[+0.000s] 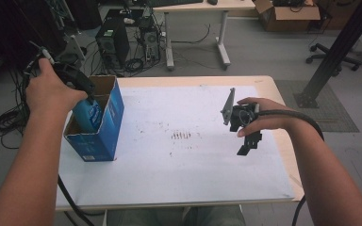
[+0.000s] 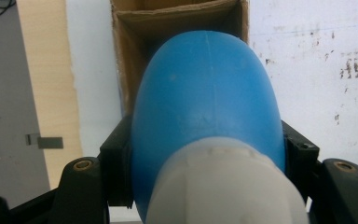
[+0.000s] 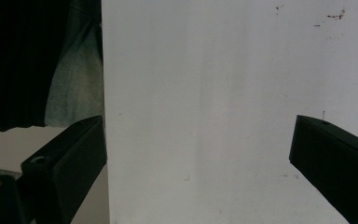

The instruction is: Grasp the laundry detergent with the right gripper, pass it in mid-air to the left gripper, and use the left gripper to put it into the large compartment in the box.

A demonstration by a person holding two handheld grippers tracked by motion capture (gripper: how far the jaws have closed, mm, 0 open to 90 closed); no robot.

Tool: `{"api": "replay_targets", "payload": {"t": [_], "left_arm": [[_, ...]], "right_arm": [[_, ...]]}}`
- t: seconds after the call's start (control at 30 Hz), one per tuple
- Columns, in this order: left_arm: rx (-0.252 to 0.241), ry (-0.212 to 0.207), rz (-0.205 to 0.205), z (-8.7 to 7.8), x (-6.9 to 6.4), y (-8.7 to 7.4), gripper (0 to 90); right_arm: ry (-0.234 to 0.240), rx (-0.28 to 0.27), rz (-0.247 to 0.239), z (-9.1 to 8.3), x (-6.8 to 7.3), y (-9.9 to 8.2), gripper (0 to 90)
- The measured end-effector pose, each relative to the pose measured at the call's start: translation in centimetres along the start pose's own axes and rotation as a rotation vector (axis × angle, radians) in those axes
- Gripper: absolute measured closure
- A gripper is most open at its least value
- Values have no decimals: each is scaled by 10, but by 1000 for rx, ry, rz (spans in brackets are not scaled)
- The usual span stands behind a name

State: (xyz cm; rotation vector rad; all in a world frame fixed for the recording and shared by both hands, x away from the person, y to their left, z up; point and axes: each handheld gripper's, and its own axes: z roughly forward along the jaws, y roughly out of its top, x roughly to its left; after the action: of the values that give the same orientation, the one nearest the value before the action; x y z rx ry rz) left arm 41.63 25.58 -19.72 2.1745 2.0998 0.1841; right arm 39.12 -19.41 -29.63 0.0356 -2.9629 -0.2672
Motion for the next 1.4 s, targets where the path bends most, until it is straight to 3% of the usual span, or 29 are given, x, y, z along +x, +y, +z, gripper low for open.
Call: {"api": "replay_targets", "payload": {"t": [0.63,1.4], "left_arm": [[36,6,-16,46,4,-3,376],[60,1,-22,73,10,-7,376]], "right_arm": [[5,-3,2,4,1,0,41],[5,-4,5,5,2,-1,41]]}}
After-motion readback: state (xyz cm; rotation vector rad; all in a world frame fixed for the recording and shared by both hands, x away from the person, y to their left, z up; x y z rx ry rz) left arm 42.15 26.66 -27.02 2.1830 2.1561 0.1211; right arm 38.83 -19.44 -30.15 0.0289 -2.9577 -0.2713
